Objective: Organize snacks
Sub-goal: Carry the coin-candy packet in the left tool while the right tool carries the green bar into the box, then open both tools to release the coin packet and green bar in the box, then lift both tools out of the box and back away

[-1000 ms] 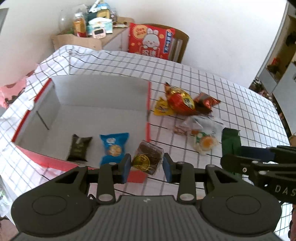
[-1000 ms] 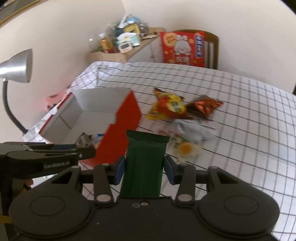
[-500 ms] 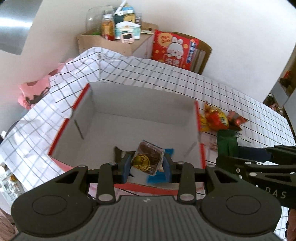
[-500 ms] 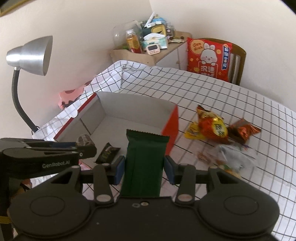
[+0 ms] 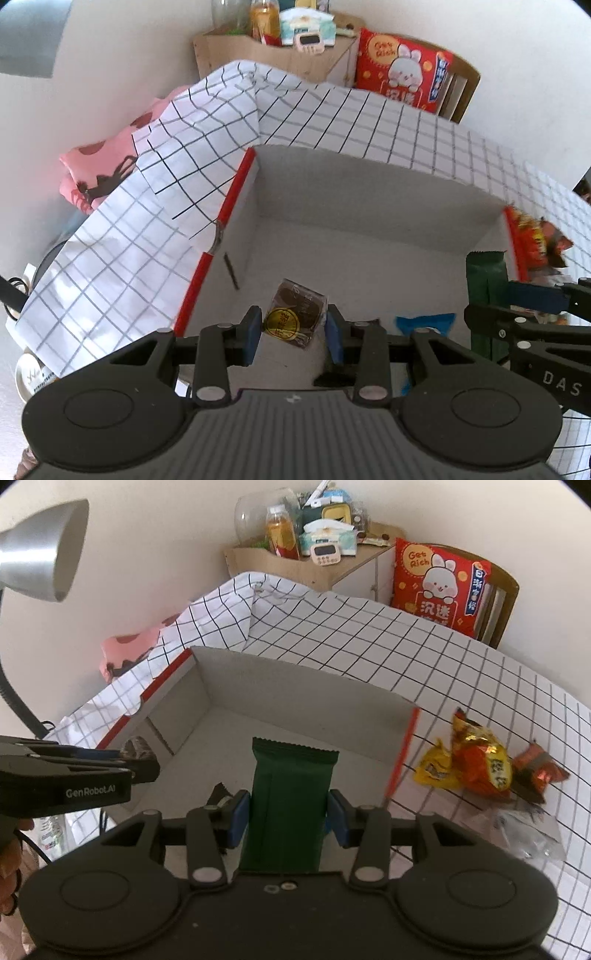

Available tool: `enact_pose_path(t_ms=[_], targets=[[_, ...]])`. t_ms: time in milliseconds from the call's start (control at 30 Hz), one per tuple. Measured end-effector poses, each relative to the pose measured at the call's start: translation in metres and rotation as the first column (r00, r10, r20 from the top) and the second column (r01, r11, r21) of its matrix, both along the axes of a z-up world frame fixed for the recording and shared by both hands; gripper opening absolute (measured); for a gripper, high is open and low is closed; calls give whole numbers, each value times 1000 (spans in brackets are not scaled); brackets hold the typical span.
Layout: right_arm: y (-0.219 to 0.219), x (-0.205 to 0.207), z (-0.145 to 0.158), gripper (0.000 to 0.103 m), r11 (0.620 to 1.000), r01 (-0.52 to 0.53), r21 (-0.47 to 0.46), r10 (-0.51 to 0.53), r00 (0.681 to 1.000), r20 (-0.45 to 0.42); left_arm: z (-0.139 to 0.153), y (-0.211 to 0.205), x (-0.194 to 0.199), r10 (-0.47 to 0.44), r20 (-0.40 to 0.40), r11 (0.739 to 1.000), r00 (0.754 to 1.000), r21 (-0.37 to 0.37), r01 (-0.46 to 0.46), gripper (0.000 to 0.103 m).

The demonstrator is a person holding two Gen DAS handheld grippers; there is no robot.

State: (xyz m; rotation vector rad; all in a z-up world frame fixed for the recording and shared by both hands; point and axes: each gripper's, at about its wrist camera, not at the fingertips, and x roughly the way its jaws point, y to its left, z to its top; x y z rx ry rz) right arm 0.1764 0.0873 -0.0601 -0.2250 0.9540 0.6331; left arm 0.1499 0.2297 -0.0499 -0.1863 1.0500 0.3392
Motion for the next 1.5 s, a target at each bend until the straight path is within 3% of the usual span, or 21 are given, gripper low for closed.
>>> enact_pose_path(t_ms=[367, 867, 1133, 1267, 1500], targets=[[35, 35, -44, 43, 995, 2, -95, -9, 997, -77, -31, 9, 39, -42, -125, 999, 991, 29, 46, 35], [50, 44, -65, 43, 985, -34, -169, 15, 994, -110, -66, 1, 54, -77, -253, 997, 964, -31, 71, 36], [53, 41, -67, 44, 983, -38, -178, 19, 994, -106, -66, 0, 49, -71, -242, 997, 968, -52, 60, 39], [48, 38, -61, 46, 987, -35, -158, 18, 994, -111, -61, 7, 44, -56, -214, 997, 975, -72, 42, 49], [31, 25, -42, 53, 994, -27, -105, 16, 995, -103, -42, 5, 23, -53, -141, 996, 989, -84, 41, 49]])
